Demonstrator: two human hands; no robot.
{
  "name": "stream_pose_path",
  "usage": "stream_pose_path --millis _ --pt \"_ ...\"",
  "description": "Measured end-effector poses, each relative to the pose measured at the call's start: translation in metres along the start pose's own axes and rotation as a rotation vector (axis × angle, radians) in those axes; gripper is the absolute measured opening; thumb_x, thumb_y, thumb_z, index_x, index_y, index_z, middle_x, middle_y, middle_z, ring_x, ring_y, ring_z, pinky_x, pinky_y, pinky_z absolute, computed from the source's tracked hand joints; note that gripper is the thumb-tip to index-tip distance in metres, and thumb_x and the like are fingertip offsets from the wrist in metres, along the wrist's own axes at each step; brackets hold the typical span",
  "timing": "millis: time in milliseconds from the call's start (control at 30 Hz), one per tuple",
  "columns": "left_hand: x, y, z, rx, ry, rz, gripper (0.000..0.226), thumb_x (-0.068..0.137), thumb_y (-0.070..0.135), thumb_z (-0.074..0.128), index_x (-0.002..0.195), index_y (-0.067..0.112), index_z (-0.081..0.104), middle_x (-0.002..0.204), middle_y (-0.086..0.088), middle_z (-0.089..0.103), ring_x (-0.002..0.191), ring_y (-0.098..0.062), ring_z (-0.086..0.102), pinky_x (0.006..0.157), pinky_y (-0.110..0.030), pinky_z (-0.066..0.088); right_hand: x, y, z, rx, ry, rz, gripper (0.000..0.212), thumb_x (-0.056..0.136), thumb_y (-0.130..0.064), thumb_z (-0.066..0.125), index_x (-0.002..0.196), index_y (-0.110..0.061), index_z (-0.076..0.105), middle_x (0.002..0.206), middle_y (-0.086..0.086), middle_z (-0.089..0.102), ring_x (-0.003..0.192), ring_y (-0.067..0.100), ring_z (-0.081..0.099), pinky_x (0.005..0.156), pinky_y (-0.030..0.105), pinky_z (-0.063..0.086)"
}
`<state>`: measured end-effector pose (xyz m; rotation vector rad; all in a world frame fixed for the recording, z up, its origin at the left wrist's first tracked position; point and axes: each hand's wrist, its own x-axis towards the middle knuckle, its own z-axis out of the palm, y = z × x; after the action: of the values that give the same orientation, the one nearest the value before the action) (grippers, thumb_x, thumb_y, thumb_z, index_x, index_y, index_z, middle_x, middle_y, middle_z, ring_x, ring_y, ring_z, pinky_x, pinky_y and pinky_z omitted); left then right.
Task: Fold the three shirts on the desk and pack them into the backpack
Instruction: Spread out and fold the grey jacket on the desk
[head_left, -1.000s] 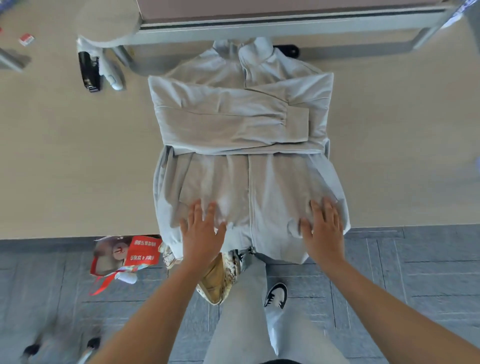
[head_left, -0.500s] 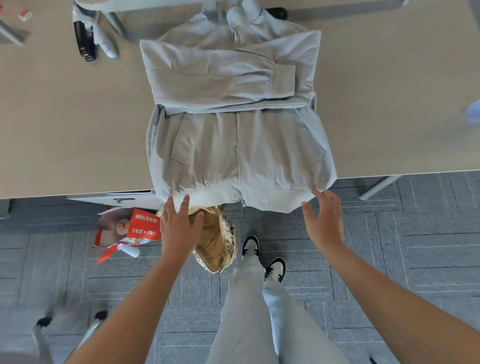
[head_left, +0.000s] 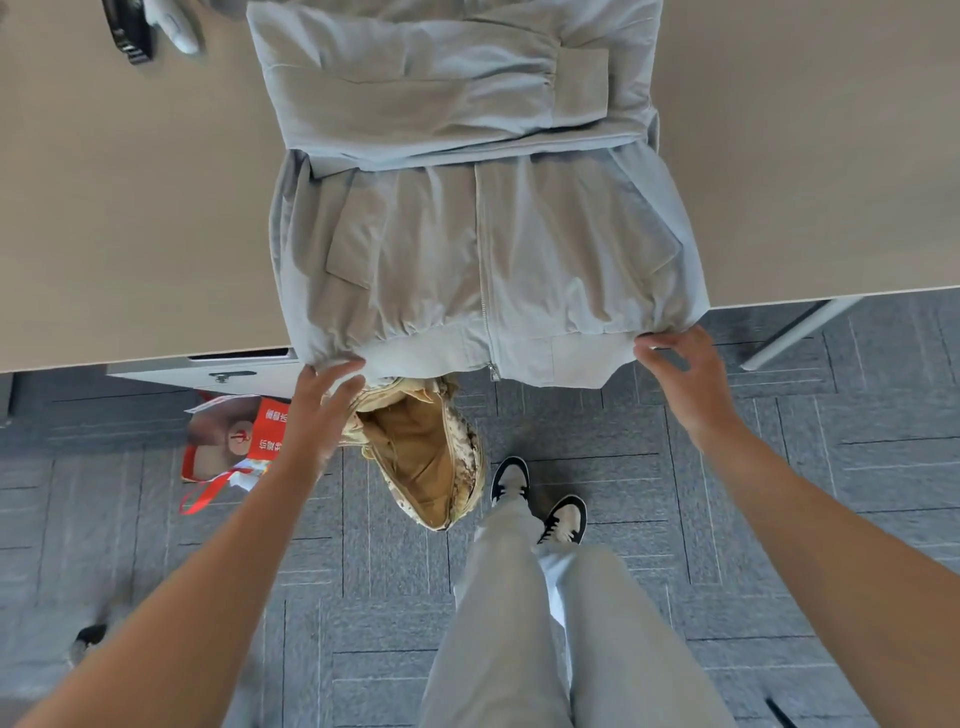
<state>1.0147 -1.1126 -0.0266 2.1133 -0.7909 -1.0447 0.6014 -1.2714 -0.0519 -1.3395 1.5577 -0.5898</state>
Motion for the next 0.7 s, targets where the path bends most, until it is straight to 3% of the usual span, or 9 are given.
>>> stream_pose_path --millis 67,167,300,400,500,600,700 --pt "0.003 0.0 0.001 -0.083 0.04 0.005 0.02 0.095 0.025 0.069 0.113 0.024 0.077 0.136 -0.006 0.055 0.125 -0.016 0.055 0.088 -0.009 0.044 0.001 0.003 0.003 0.03 0.028 0.007 0.009 0.09 -0.036 0.08 0.088 -0.044 0.077 0.133 -0.007 0.057 0.124 0.003 0.057 0.112 0.03 0.04" --pt "0.007 0.001 0.001 -0.202 0.098 -0.023 0.014 0.091 0.024 0.069 0.1 0.028 0.08 0.131 -0.006 0.061 0.125 -0.021 0.057 0.092 -0.021 0.042 -0.001 0.002 0.005 0.037 0.052 0.018 0.007 0.09 -0.034 0.08 0.091 -0.04 0.077 0.126 -0.008 0.059 0.113 -0.001 0.057 0.1 0.023 0.043" --pt "-0.004 0.011 -0.002 -0.315 0.124 -0.052 0.016 0.085 0.032 0.072 0.096 0.026 0.081 0.125 -0.005 0.068 0.118 -0.023 0.06 0.093 -0.03 0.045 -0.013 -0.005 0.003 0.03 0.078 0.051 0.007 0.09 -0.038 0.079 0.088 -0.043 0.074 0.12 0.002 0.064 0.104 0.018 0.058 0.081 0.022 0.043" --pt "-0.024 0.026 -0.007 -0.313 0.119 -0.067 0.033 0.075 0.045 0.07 0.1 0.027 0.081 0.122 -0.003 0.07 0.114 -0.022 0.062 0.094 -0.034 0.047 -0.032 -0.016 -0.007 0.034 0.076 0.023 0.007 0.089 -0.039 0.079 0.089 -0.046 0.076 0.116 0.003 0.067 0.106 0.02 0.062 0.082 0.024 0.046" --pt "-0.042 0.041 -0.014 -0.297 0.096 -0.061 0.022 0.083 0.042 0.071 0.102 0.037 0.08 0.124 -0.004 0.069 0.118 -0.022 0.063 0.101 -0.038 0.048 -0.053 -0.033 -0.019 0.021 0.051 0.015 0.012 0.089 -0.038 0.08 0.099 -0.043 0.08 0.117 -0.006 0.07 0.109 0.009 0.065 0.094 0.03 0.05" --pt "-0.061 0.056 -0.016 -0.205 0.07 -0.023 0.024 0.096 0.03 0.067 0.118 0.025 0.077 0.127 -0.004 0.065 0.118 -0.02 0.06 0.094 -0.029 0.044 -0.07 -0.047 -0.029 -0.022 0.024 0.034 0.016 0.089 -0.037 0.079 0.105 -0.035 0.082 0.119 -0.008 0.072 0.111 0.009 0.067 0.098 0.034 0.053" --pt "-0.08 0.064 -0.018 -0.137 0.06 0.012 0.026 0.097 0.029 0.066 0.121 0.02 0.075 0.124 -0.005 0.063 0.117 -0.023 0.06 0.092 -0.031 0.044 -0.088 -0.058 -0.039 -0.063 0.011 0.069 0.02 0.092 -0.041 0.074 0.109 -0.032 0.079 0.121 -0.001 0.073 0.109 0.018 0.068 0.095 0.037 0.053"
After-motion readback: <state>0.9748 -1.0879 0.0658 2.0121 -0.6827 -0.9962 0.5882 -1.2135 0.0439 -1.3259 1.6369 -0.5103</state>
